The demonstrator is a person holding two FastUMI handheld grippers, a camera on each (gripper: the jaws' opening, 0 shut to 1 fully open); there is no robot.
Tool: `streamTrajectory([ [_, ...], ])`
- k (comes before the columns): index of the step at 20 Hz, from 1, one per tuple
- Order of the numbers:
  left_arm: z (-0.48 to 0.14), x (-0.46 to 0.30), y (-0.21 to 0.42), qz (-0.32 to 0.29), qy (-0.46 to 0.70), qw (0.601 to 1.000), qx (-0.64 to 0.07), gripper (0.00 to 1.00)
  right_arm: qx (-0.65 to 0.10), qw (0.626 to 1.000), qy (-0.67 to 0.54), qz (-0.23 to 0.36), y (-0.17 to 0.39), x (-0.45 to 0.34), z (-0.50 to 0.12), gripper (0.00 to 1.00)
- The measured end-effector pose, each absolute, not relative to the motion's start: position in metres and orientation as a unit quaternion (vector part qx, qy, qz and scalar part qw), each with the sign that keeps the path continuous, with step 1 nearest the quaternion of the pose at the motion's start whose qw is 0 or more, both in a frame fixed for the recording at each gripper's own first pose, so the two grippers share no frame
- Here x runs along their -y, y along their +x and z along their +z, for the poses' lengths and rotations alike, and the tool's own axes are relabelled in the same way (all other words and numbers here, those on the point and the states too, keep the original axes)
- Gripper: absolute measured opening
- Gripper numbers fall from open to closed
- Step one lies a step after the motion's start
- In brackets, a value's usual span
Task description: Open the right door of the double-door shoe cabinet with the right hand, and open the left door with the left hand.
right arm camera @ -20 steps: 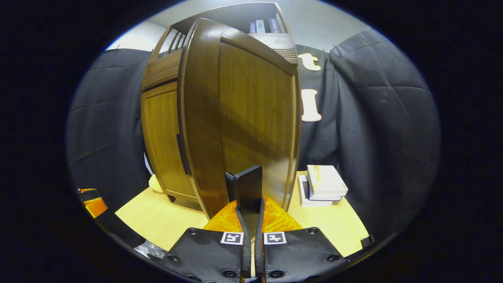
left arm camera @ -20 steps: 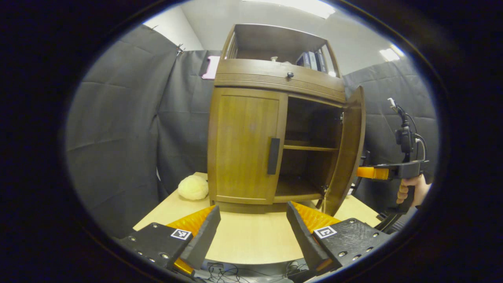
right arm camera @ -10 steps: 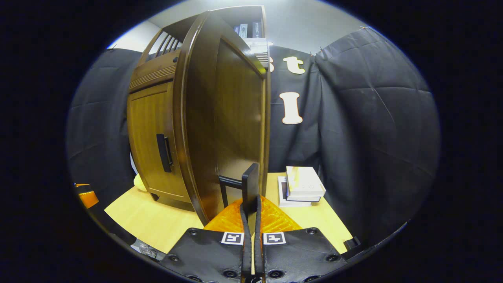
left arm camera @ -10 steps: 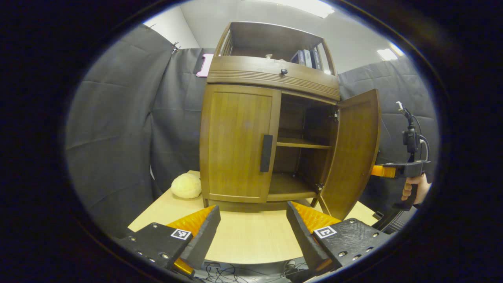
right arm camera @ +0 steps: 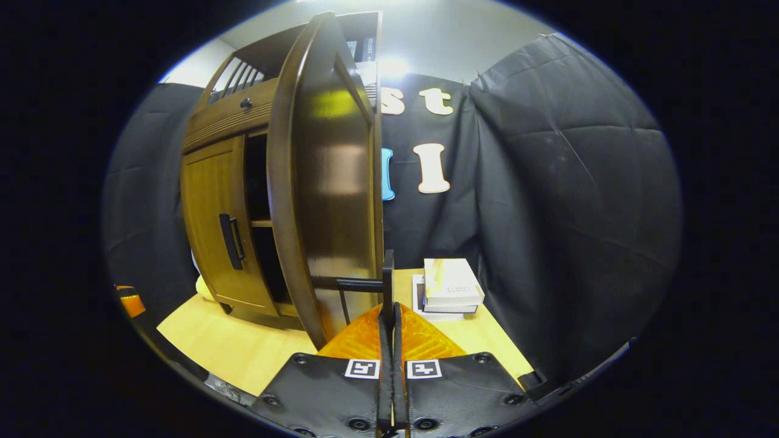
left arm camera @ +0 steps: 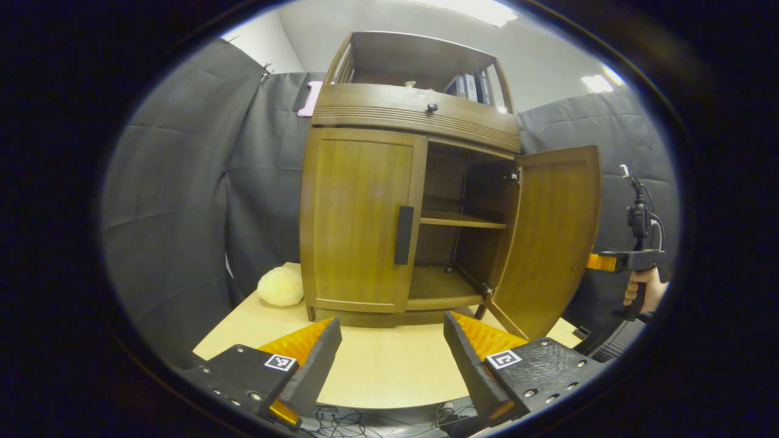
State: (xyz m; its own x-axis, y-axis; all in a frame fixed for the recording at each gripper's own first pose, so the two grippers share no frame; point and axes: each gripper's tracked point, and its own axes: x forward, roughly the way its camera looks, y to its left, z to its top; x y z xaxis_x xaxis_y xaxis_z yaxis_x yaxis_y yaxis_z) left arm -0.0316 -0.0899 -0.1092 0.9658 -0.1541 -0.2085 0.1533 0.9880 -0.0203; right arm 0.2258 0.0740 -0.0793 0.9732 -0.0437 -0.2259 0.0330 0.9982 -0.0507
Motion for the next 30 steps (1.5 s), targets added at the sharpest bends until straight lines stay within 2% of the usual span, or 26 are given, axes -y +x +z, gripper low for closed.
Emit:
streamTrajectory([
  [2,-0.111,0.093,-0.031,-0.08,-0.001,0.991,-0.107,0.99,-0.112,0.993,-0.026,-0.011,0.229,-0.072,-0.079,0.02],
  [3,-0.113,0.095,-0.031,-0.082,-0.001,0.991,-0.109,0.99,-0.113,0.993,-0.025,-0.007,0.228,-0.073,-0.079,0.07],
  [4,-0.115,0.096,-0.03,-0.084,-0.002,0.99,-0.111,0.99,-0.113,0.993,-0.023,-0.003,0.229,-0.073,-0.079,0.0],
  [5,-0.115,0.096,-0.029,-0.085,-0.001,0.99,-0.111,0.99,-0.113,0.993,-0.02,0.0,0.229,-0.074,-0.079,0.07],
  [6,-0.117,0.097,-0.028,-0.086,0.0,0.99,-0.112,0.99,-0.114,0.993,-0.014,0.002,0.229,-0.075,-0.079,0.02],
  [15,-0.117,0.109,-0.024,-0.095,-0.004,0.99,-0.109,0.99,-0.127,0.992,0.006,0.012,0.225,-0.079,-0.08,0.03],
  [25,-0.118,0.115,-0.022,-0.105,-0.009,0.989,-0.105,0.97,-0.131,0.991,0.002,-0.016,0.209,-0.072,-0.079,0.03],
  [27,-0.118,0.112,-0.019,-0.103,-0.008,0.989,-0.103,0.99,-0.127,0.991,-0.01,-0.032,0.205,-0.066,-0.076,0.07],
  [28,-0.117,0.108,-0.018,-0.102,-0.007,0.99,-0.102,0.97,-0.122,0.992,-0.005,-0.039,0.205,-0.065,-0.075,0.03],
  [30,-0.116,0.103,-0.013,-0.098,-0.003,0.99,-0.098,0.97,-0.119,0.992,0.018,-0.047,0.203,-0.076,-0.077,0.02],
])
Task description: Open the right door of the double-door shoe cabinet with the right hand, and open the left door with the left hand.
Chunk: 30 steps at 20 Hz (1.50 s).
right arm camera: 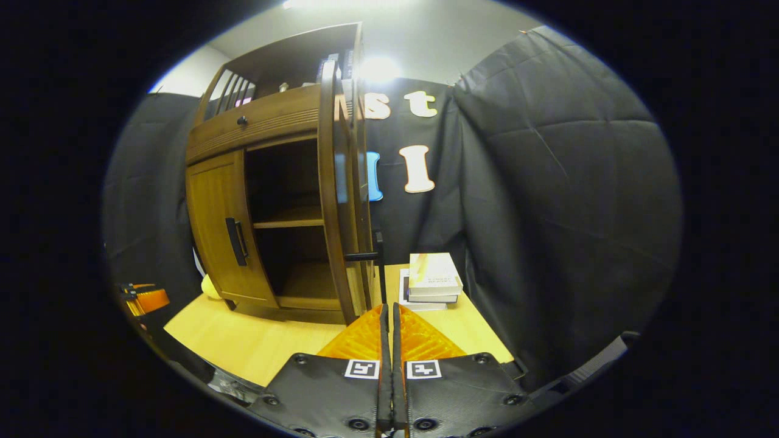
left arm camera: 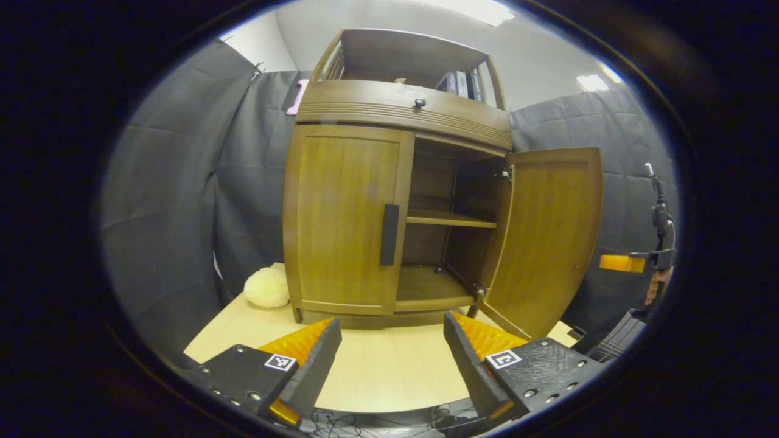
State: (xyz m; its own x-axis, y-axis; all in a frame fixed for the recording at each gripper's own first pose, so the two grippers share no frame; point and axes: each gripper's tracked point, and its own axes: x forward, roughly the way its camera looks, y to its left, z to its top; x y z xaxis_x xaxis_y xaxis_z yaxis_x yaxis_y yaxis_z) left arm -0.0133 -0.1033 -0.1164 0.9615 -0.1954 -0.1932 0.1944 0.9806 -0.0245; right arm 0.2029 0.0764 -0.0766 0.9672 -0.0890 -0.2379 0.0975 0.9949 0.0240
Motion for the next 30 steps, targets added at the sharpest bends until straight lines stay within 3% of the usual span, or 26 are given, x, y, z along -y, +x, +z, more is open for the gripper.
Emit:
streamTrajectory([
  [14,-0.049,0.098,0.072,-0.079,0.013,0.997,-0.023,0.99,-0.078,0.996,0.014,0.034,0.224,-0.13,-0.06,0.02],
  [15,-0.048,0.1,0.079,-0.079,0.016,0.997,-0.019,0.99,-0.08,0.996,0.019,0.038,0.223,-0.134,-0.06,0.07],
  [20,-0.042,0.114,0.12,-0.083,0.017,0.996,-0.016,0.99,-0.084,0.995,0.037,0.05,0.234,-0.145,-0.06,1.0],
  [21,-0.042,0.117,0.13,-0.084,0.017,0.996,-0.018,0.99,-0.082,0.995,0.035,0.051,0.236,-0.145,-0.06,0.93],
  [24,-0.045,0.129,0.158,-0.089,0.016,0.996,-0.023,0.99,-0.082,0.995,0.027,0.051,0.243,-0.144,-0.061,0.92],
  [25,-0.048,0.132,0.169,-0.089,0.017,0.996,-0.025,0.99,-0.088,0.994,0.022,0.054,0.243,-0.145,-0.063,0.98],
  [26,-0.051,0.136,0.179,-0.09,0.017,0.995,-0.028,0.99,-0.093,0.994,0.016,0.058,0.243,-0.145,-0.065,0.92],
  [27,-0.055,0.14,0.19,-0.09,0.017,0.995,-0.031,0.99,-0.099,0.993,0.008,0.062,0.241,-0.145,-0.067,0.98],
  [28,-0.059,0.142,0.202,-0.088,0.014,0.995,-0.035,0.99,-0.102,0.993,0.001,0.065,0.242,-0.144,-0.068,0.92],
  [30,-0.066,0.141,0.221,-0.085,0.007,0.995,-0.043,0.99,-0.103,0.992,0.002,0.072,0.247,-0.145,-0.065,0.93],
])
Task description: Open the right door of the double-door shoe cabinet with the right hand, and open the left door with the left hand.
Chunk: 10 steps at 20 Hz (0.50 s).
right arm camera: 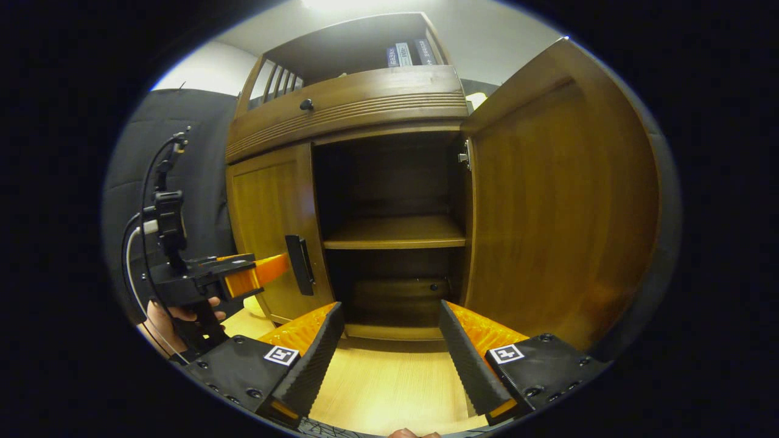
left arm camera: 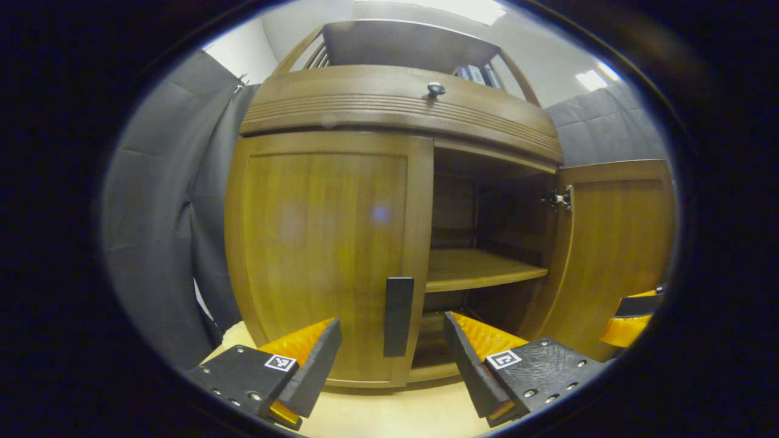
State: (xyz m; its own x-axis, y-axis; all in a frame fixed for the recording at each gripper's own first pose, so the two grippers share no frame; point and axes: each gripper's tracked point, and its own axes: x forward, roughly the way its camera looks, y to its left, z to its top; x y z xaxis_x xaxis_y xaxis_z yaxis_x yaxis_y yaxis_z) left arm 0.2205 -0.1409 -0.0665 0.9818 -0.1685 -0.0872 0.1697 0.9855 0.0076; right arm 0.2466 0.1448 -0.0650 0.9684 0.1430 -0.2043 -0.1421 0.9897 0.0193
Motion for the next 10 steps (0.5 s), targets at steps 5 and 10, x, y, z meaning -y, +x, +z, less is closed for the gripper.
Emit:
streamTrajectory([
  [5,-0.083,0.142,0.26,-0.083,0.005,0.995,-0.059,0.99,-0.111,0.991,-0.003,0.081,0.255,-0.147,-0.068,0.93],
  [10,-0.094,0.156,0.29,-0.082,0.011,0.994,-0.065,0.74,-0.132,0.987,-0.001,0.087,0.258,-0.148,-0.071,0.93],
])
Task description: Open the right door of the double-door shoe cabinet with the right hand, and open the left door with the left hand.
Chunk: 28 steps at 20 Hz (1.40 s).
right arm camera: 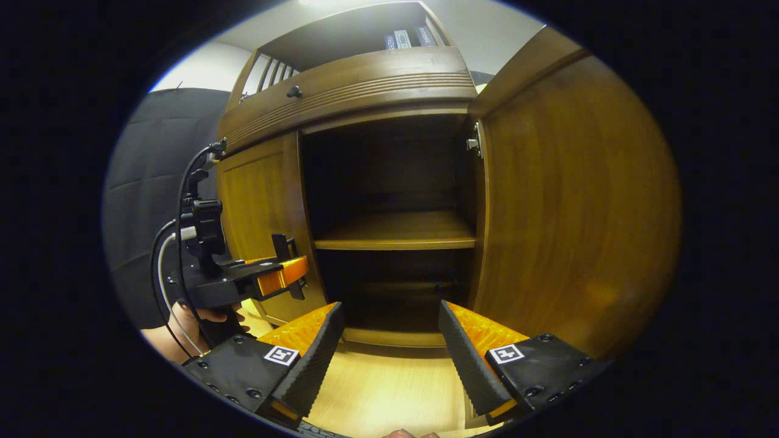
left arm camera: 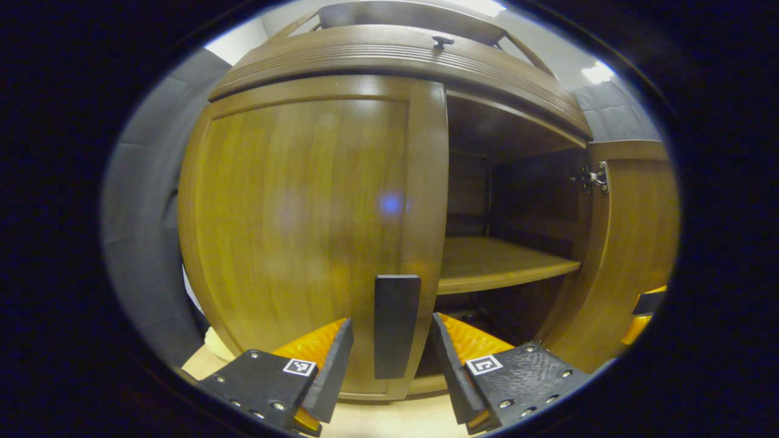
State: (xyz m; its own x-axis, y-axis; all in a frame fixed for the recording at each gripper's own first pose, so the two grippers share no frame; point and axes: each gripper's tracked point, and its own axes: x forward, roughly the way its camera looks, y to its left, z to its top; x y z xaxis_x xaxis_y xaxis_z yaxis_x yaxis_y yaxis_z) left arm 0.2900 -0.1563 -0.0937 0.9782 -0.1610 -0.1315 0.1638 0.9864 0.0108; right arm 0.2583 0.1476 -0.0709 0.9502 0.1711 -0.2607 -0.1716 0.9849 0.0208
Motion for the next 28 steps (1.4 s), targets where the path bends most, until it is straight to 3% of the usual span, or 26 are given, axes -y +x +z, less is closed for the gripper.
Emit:
streamTrajectory([
  [1,-0.091,0.151,0.294,-0.064,0.009,0.996,-0.06,0.74,-0.137,0.986,-0.002,0.089,0.257,-0.147,-0.073,0.93],
  [3,-0.092,0.158,0.298,-0.078,-0.01,0.995,-0.057,0.27,-0.141,0.986,-0.001,0.093,0.258,-0.148,-0.074,0.93],
  [4,-0.091,0.156,0.292,-0.073,-0.004,0.996,-0.055,0.41,-0.139,0.986,-0.004,0.094,0.258,-0.148,-0.07,0.92],
  [6,-0.092,0.155,0.294,-0.072,0.013,0.996,-0.048,0.27,-0.138,0.986,-0.011,0.097,0.264,-0.148,-0.071,0.98],
  [7,-0.095,0.157,0.296,-0.071,0.022,0.996,-0.052,0.24,-0.139,0.985,-0.013,0.1,0.263,-0.148,-0.071,0.93],
  [8,-0.096,0.155,0.295,-0.069,0.024,0.996,-0.054,0.21,-0.14,0.985,-0.013,0.102,0.264,-0.149,-0.07,0.98],
  [9,-0.095,0.155,0.295,-0.066,0.02,0.996,-0.052,0.17,-0.14,0.985,-0.012,0.105,0.262,-0.151,-0.07,0.93],
  [11,-0.098,0.155,0.296,-0.062,0.008,0.996,-0.058,0.11,-0.137,0.985,-0.012,0.108,0.264,-0.152,-0.068,0.93],
  [12,-0.099,0.155,0.294,-0.063,0.009,0.996,-0.059,0.04,-0.136,0.985,-0.011,0.109,0.265,-0.152,-0.067,0.98],
  [13,-0.099,0.154,0.293,-0.065,0.009,0.996,-0.063,0.04,-0.136,0.985,-0.01,0.109,0.263,-0.153,-0.067,0.93],
  [14,-0.099,0.155,0.293,-0.067,0.006,0.996,-0.063,0.05,-0.135,0.985,-0.009,0.108,0.263,-0.152,-0.067,0.98],
  [19,-0.098,0.152,0.277,-0.079,0.01,0.995,-0.064,0.05,-0.13,0.985,-0.007,0.11,0.261,-0.155,-0.065,0.98],
  [20,-0.098,0.151,0.272,-0.082,0.01,0.994,-0.065,0.04,-0.129,0.986,-0.007,0.11,0.262,-0.156,-0.065,0.93],
  [21,-0.098,0.15,0.267,-0.086,0.011,0.994,-0.065,0.04,-0.129,0.985,-0.007,0.111,0.259,-0.157,-0.065,0.98],
  [22,-0.097,0.149,0.263,-0.089,0.01,0.994,-0.065,0.05,-0.13,0.985,-0.007,0.112,0.256,-0.158,-0.065,0.93],
  [23,-0.098,0.147,0.257,-0.093,0.009,0.994,-0.065,0.05,-0.13,0.985,-0.006,0.113,0.253,-0.158,-0.066,0.98],
  [25,-0.097,0.143,0.245,-0.099,0.009,0.993,-0.064,0.05,-0.129,0.985,-0.005,0.115,0.25,-0.159,-0.067,0.93],
  [27,-0.096,0.137,0.231,-0.099,0.01,0.993,-0.064,0.04,-0.129,0.984,-0.005,0.119,0.247,-0.164,-0.065,0.98],
  [28,-0.095,0.134,0.225,-0.098,0.01,0.993,-0.063,0.05,-0.13,0.984,-0.005,0.121,0.245,-0.164,-0.065,0.93],
])
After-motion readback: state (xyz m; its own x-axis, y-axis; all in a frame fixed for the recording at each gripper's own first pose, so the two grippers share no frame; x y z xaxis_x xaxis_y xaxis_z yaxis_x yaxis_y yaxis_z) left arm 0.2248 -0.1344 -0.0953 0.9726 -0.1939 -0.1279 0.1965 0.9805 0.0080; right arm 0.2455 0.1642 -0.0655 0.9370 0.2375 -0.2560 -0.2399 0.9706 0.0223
